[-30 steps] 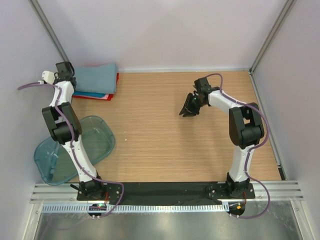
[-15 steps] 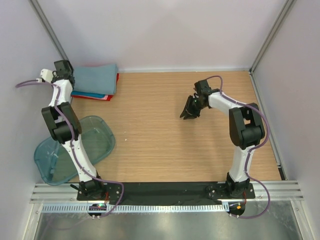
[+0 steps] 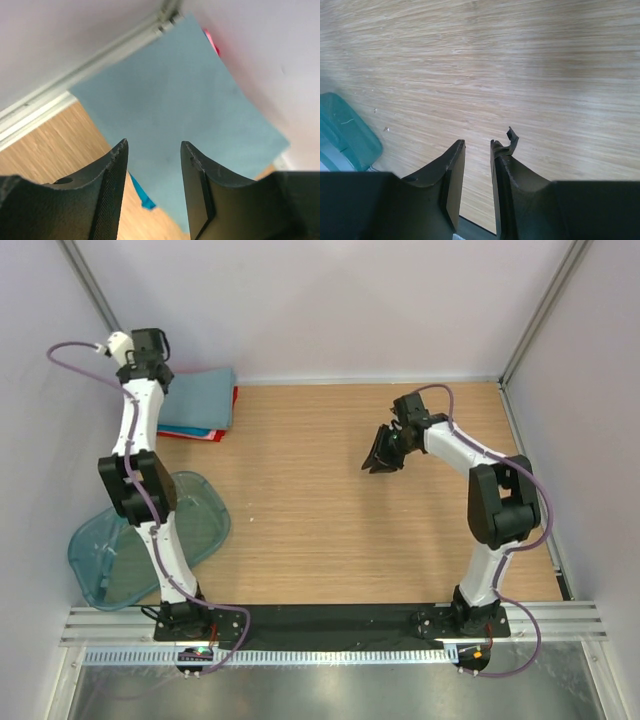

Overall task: Fold and stack the t-shirts
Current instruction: Reset both grippers

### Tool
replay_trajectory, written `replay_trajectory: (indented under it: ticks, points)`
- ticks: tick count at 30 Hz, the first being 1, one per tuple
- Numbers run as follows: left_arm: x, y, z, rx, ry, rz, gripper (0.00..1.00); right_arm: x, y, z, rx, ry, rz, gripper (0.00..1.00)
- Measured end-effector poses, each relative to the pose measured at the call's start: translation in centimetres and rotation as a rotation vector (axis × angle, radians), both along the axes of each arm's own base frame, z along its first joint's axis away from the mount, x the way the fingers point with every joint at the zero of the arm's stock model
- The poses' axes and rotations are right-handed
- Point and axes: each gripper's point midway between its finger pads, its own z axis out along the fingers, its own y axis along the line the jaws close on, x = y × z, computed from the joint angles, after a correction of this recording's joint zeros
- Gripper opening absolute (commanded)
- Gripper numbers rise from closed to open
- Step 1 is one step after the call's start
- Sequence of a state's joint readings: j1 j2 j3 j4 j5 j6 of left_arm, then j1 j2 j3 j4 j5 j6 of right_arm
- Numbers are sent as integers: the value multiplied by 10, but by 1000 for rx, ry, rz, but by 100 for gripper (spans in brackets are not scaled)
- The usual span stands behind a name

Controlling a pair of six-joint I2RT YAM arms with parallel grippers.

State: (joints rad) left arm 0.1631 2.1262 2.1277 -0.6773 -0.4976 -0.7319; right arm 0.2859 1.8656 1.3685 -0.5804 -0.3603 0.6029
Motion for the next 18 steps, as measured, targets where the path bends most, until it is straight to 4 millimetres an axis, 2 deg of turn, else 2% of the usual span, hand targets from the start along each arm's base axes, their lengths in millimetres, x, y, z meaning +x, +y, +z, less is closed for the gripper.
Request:
replay_trajectory:
  ticks: [3,5,8,13,15,18]
  points:
    - [-2,-36,-14,11,59,-94,46,-3,-2,14,1,-30,-5,34]
    - [-7,-45,-39,-10,109,-133,47,-7,-5,22,0,-48,-9,34]
    - [-18,-30,-80,-48,192,-119,47,-15,-9,29,-5,-65,-14,34]
    - [-22,10,-128,-141,247,-67,46,-26,-14,24,-16,-51,-23,34]
    - [-22,18,-134,-172,252,-58,47,-29,-15,21,-20,-41,-27,34]
    - [-23,19,-129,-183,250,-57,48,-33,-17,19,-27,-33,-34,34]
